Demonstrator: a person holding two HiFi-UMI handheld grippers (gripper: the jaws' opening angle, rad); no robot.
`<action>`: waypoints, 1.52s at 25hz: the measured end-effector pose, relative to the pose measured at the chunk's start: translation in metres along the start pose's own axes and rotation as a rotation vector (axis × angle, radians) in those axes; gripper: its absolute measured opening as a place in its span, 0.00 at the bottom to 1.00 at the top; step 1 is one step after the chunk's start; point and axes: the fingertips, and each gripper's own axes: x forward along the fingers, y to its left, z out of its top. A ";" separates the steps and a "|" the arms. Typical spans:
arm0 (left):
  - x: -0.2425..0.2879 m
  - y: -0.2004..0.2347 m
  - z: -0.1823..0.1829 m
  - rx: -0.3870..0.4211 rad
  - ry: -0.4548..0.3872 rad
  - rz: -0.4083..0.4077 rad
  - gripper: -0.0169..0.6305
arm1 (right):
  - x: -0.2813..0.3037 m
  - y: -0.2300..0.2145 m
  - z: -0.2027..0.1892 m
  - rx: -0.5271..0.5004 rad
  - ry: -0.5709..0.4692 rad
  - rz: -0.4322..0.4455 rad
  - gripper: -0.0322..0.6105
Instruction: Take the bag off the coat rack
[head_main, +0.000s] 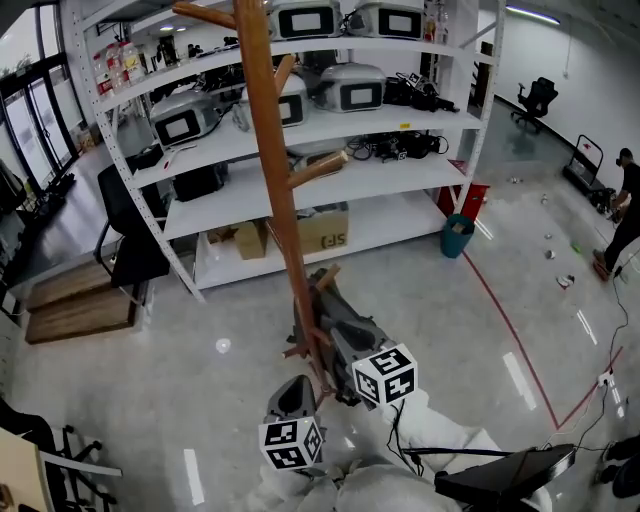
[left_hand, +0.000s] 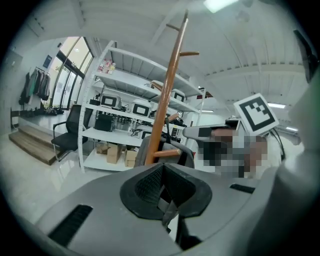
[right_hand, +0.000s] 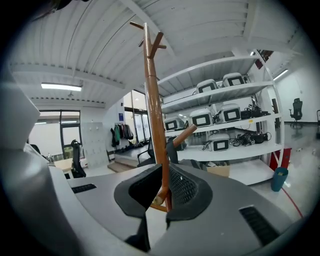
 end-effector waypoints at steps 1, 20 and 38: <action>0.000 0.004 0.002 -0.006 -0.005 0.015 0.03 | 0.004 -0.001 0.003 -0.005 0.001 0.008 0.08; -0.027 0.067 -0.002 -0.130 -0.051 0.240 0.03 | 0.071 -0.018 -0.002 -0.174 0.219 0.141 0.22; -0.038 0.068 -0.008 -0.148 -0.054 0.275 0.03 | 0.072 -0.013 -0.005 -0.181 0.195 0.133 0.12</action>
